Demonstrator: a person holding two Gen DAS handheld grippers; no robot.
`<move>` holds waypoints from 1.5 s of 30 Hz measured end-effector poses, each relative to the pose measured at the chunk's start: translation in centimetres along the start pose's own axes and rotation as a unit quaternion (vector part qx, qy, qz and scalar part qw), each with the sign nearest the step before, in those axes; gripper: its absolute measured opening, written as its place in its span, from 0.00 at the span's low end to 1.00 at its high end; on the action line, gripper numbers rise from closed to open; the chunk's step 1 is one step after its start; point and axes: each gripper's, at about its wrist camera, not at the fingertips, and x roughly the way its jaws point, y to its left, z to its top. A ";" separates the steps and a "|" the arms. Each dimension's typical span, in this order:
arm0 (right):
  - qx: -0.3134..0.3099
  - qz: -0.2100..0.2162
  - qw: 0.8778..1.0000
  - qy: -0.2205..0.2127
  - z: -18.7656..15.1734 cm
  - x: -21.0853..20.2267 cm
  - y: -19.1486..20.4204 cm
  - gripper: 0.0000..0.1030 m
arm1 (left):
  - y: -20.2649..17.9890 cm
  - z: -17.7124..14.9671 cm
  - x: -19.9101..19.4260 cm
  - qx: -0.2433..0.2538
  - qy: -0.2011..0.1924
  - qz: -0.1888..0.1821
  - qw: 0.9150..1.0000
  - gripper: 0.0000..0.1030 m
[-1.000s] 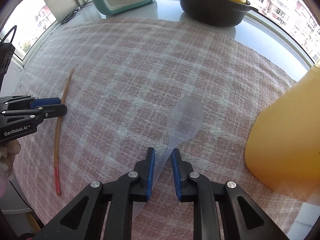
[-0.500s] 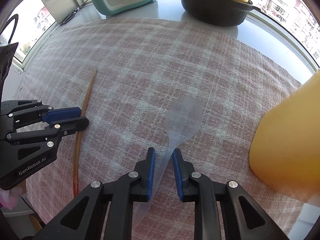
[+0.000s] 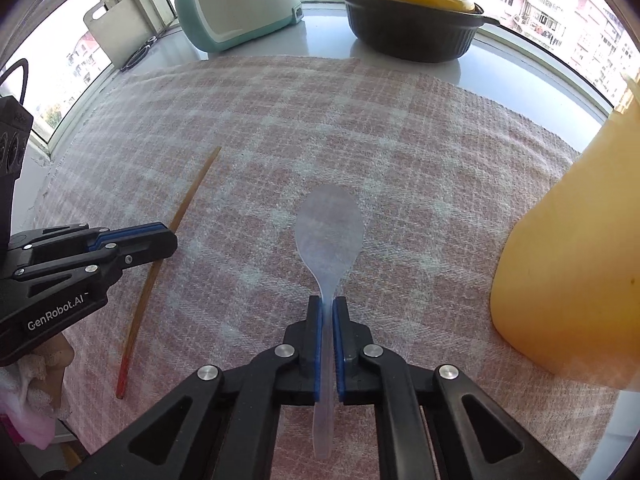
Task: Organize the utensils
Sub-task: 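Close the right tool on the clear spoon handle while the left tool grasps the chopstick, then lift the clear spoon and chopstick and carry both toward the yellow bin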
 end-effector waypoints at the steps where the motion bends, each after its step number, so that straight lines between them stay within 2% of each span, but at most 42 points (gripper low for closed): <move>1: 0.006 0.004 1.000 -0.008 -0.2 -0.4 -0.2 0.02 | -0.1 -0.3 -0.6 -0.002 -0.011 -0.003 1.000 0.04; 10: 0.063 0.048 0.992 -0.099 -3.1 -4.9 -1.4 0.02 | -1.1 -2.2 -4.5 -0.021 -0.080 -0.019 0.996 0.04; 19: 0.070 0.040 0.981 -0.176 -5.2 -10.3 -1.5 0.02 | -3.4 -2.6 -8.5 -0.014 -0.125 -0.052 0.991 0.04; 34: 0.088 0.012 0.960 -0.265 -6.6 -18.9 -5.6 0.02 | -10.9 0.7 -12.1 0.042 -0.186 -0.102 0.976 0.04; 45: 0.102 -0.007 0.948 -0.302 -5.9 -22.5 -10.0 0.02 | -16.0 4.2 -12.5 0.058 -0.217 -0.132 0.966 0.04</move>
